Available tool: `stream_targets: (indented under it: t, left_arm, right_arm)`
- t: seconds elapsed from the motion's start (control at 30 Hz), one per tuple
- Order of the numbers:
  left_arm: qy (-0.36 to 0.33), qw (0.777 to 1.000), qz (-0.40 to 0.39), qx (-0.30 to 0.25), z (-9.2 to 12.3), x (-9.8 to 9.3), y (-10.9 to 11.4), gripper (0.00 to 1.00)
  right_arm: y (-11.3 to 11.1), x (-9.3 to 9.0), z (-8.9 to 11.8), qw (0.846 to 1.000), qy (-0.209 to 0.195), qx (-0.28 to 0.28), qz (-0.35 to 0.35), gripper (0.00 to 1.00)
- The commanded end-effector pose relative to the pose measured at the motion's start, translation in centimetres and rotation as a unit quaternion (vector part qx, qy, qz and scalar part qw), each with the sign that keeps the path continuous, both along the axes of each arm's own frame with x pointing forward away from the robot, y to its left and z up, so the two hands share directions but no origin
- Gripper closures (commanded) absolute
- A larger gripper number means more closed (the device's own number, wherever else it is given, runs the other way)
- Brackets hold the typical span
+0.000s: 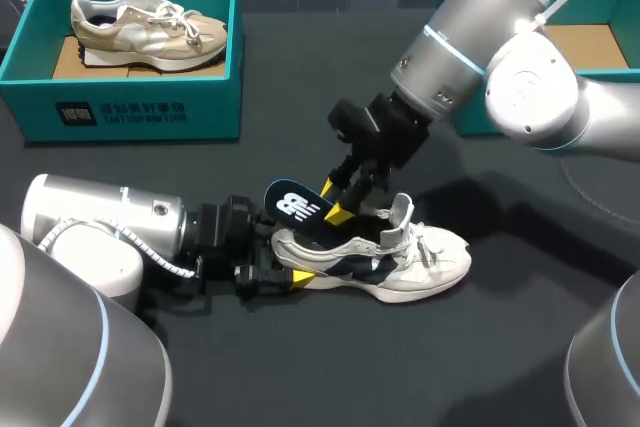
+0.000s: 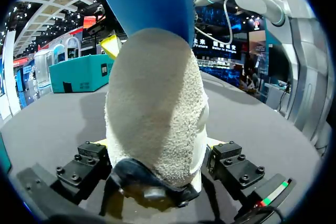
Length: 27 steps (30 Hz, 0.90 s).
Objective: Take the shoe out of the shoebox, open the shoe tongue, remove and reinsert the insole, then place the shoe into the shoebox
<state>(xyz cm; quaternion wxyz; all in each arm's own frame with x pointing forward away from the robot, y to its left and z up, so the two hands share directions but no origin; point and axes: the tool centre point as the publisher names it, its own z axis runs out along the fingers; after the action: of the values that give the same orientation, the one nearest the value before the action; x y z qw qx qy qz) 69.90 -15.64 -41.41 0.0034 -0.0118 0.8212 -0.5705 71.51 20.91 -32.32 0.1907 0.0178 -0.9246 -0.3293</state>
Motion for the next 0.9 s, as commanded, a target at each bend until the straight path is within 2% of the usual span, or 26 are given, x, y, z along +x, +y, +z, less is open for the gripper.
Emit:
stream_targets:
  t: [0.03,0.37,0.57,0.63,0.67,0.7,0.9]
  left_arm:
    - [0.0,1.0,0.0,0.001,-0.3,0.2,-0.1,1.0]
    - [0.0,1.0,0.0,0.001,-0.3,0.2,-0.1,1.0]
    - [0.0,1.0,0.0,0.001,-0.3,0.2,-0.1,1.0]
    - [0.0,1.0,0.0,0.001,-0.3,0.2,-0.1,1.0]
    - [0.0,1.0,0.0,0.001,-0.3,0.2,-0.1,1.0]
    - [0.0,1.0,0.0,0.001,-0.3,0.2,-0.1,1.0]
    - [0.0,1.0,0.0,0.001,-0.3,0.2,-0.1,1.0]
  right_arm:
    - [0.8,0.2,-1.1,0.999,0.031,0.004,0.006,0.51]
    - [1.5,-0.6,-0.9,0.998,0.066,0.005,-0.008,0.54]
    - [1.6,-1.1,-1.1,0.997,0.07,0.01,-0.016,0.71]
    - [1.7,-1.3,-1.0,0.997,0.071,0.01,-0.016,0.83]
    - [1.7,-1.4,-0.9,0.997,0.071,0.01,-0.016,0.95]
    - [1.7,-1.5,-0.7,0.997,0.071,0.009,-0.017,1.0]
    - [2.2,-2.0,0.6,0.999,0.044,0.012,-0.018,1.0]
